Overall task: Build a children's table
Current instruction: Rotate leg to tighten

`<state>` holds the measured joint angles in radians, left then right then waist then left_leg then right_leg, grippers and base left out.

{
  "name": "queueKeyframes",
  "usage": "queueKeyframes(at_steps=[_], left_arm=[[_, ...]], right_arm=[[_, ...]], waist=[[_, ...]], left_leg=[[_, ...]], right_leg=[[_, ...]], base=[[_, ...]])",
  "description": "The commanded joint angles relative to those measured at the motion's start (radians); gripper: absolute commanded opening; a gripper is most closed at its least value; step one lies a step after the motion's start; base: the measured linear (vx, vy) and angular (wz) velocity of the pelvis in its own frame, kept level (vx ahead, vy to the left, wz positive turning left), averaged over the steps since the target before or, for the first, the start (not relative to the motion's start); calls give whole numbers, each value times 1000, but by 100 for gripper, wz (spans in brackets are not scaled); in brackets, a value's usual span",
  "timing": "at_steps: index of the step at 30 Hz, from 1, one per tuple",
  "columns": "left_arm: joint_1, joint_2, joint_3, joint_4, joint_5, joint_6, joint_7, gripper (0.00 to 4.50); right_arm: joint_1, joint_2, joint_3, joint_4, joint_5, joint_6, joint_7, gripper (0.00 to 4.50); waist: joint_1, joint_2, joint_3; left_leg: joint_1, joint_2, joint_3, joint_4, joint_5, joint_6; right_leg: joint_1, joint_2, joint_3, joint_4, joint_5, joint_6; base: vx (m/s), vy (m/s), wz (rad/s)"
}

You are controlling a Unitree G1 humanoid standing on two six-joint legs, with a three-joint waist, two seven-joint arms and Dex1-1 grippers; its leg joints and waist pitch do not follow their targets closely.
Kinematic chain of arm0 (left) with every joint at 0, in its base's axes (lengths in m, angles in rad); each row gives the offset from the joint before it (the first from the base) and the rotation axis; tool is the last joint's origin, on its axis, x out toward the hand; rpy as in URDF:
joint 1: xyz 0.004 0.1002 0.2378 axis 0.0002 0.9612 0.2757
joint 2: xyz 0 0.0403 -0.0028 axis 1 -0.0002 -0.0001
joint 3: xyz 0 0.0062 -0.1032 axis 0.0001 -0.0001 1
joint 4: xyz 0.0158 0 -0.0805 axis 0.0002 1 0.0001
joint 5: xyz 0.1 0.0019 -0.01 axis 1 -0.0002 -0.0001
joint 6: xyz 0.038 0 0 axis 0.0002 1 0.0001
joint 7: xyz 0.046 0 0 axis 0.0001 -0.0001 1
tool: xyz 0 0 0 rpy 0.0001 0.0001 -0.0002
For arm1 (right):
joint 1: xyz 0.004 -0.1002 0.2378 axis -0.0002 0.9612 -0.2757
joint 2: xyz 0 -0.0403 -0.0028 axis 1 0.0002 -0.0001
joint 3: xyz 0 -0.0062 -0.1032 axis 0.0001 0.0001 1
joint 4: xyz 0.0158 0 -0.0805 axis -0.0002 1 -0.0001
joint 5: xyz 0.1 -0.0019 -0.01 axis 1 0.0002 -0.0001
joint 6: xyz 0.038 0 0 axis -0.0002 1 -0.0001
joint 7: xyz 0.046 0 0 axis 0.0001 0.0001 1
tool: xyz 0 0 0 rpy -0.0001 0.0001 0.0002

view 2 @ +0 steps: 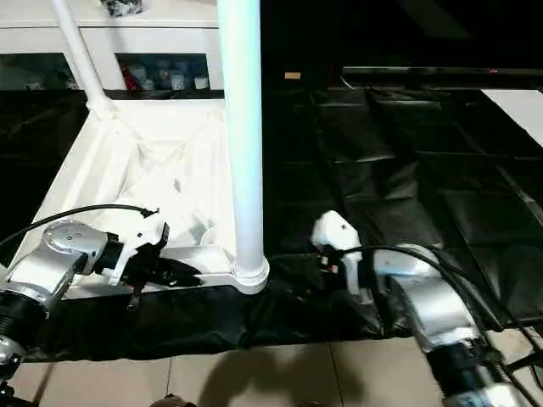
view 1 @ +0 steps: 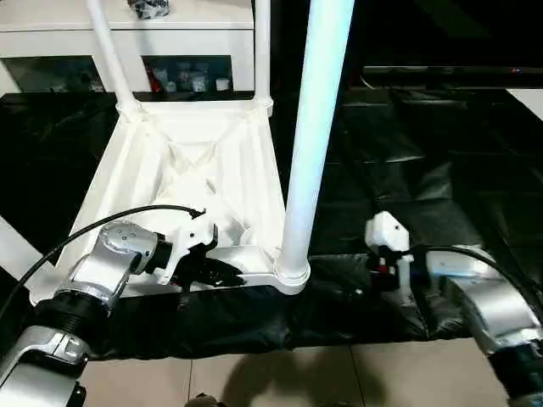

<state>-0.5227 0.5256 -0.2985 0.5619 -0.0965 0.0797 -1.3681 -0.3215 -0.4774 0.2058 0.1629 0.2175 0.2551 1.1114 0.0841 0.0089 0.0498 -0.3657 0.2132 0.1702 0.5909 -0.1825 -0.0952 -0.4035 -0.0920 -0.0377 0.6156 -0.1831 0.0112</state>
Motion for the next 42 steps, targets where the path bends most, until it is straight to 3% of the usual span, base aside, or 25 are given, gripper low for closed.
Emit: queueKeyframes(at_steps=[1,4,5,7,9,10,13,16,17,18,25,31,32,35,38,39,40,41,42], left_arm=[[5,-26,-9,24,28,7,61,3],[2,-69,-2,5,5,27,69,3],[1,-90,-2,-5,-2,35,78,3],[-1,-108,-5,-12,-5,41,83,3],[-2,-114,-8,-14,-3,42,85,3],[-5,-117,-11,-9,3,36,89,0],[-10,-114,-8,2,10,28,92,0],[-9,-107,1,-3,13,35,90,0],[-6,-104,1,-8,14,38,89,0],[-5,-102,2,-12,14,38,89,0],[5,-94,5,-19,16,42,80,0],[6,-88,5,-17,14,41,71,0],[5,-91,0,-18,25,41,86,0],[1,-130,-2,-30,54,56,184,0],[-4,-173,3,-38,66,66,261,0],[-7,-245,3,-54,75,96,353,0],[-8,-268,2,-59,77,108,378,0],[-8,-302,-7,-66,83,121,409,0],[-7,-320,-13,-70,87,128,425,0]], right_arm=[[-24,12,14,26,-30,-19,-28,450],[-56,36,34,96,-91,-87,-86,450],[-77,53,43,135,-108,-103,-108,450],[-98,71,54,165,-122,-120,-121,450],[-107,78,63,177,-128,-126,-121,450],[-123,86,81,199,-140,-132,-108,422],[-141,98,83,230,-142,-136,-104,412],[-157,114,76,274,-133,-162,-93,371],[-158,118,73,283,-133,-173,-92,366],[-159,121,71,286,-132,-179,-92,357],[-164,129,71,318,-129,-195,-72,291],[-170,149,61,341,-122,-218,-75,272],[-165,161,53,340,-122,-214,-100,272],[-147,206,35,346,-148,-168,-234,271],[-130,246,22,350,-169,-146,-340,270],[-94,320,4,333,-176,-119,-464,270],[-84,344,1,327,-179,-113,-501,270],[-77,380,8,332,-198,-111,-559,270],[-75,400,14,337,-213,-113,-591,270]], waist=[[1,-3,-61],[4,-2,-58],[5,5,-58],[3,-1,-59],[2,-1,-63],[3,-4,-64],[4,0,-66],[5,2,-65],[4,-10,-64],[6,-3,-62],[5,0,-63],[1,1,-62],[1,-5,-62],[-1,0,-59],[-7,-3,-61],[-9,0,-57],[-9,-3,-58],[-8,7,-62],[-13,1,-61]], left_leg=[[11,7,10,-73,-244,19],[16,7,11,-76,-279,-2],[18,7,9,-76,-286,-7],[11,5,7,-78,-279,-6],[9,5,6,-76,-258,4],[8,5,6,-76,-248,8],[7,5,8,-73,-224,19],[8,5,8,-74,-236,19],[6,6,8,-76,-243,20],[7,6,7,-77,-251,19],[6,6,7,-78,-250,19],[7,6,6,-79,-267,15],[6,6,7,-79,-263,17],[7,7,6,-82,-265,6],[6,5,3,-84,-275,-9],[8,6,6,-84,-276,-11],[7,4,6,-84,-274,-11],[6,3,3,-85,-263,-15],[6,2,5,-85,-261,-15]], right_leg=[[44,-33,25,-70,-199,-242],[37,-35,26,-80,-291,-217],[36,-35,26,-80,-303,-211],[41,-34,25,-80,-299,-202],[43,-32,25,-76,-257,-203],[44,-32,25,-74,-243,-204],[44,-31,25,-70,-197,-220],[44,-32,23,-70,-206,-223],[45,-32,23,-72,-222,-219],[44,-35,23,-72,-245,-214],[42,-34,24,-75,-250,-206],[42,-33,24,-76,-262,-208],[42,-33,24,-76,-262,-207],[39,-33,25,-78,-280,-202],[41,-35,24,-82,-323,-178],[34,-34,28,-86,-321,-174],[36,-34,27,-88,-325,-168],[38,-35,26,-85,-322,-163],[36,-31,25,-88,-316,-158]], base=[[0,0,0],[0,0,0],[0,0,0],[0,0,0],[0,0,0],[0,0,0],[0,0,0],[0,0,0],[0,0,0],[0,0,0],[0,0,0],[0,0,0],[0,0,0],[0,0,0],[0,0,0],[0,0,0],[0,0,0],[0,0,0],[0,0,0]])
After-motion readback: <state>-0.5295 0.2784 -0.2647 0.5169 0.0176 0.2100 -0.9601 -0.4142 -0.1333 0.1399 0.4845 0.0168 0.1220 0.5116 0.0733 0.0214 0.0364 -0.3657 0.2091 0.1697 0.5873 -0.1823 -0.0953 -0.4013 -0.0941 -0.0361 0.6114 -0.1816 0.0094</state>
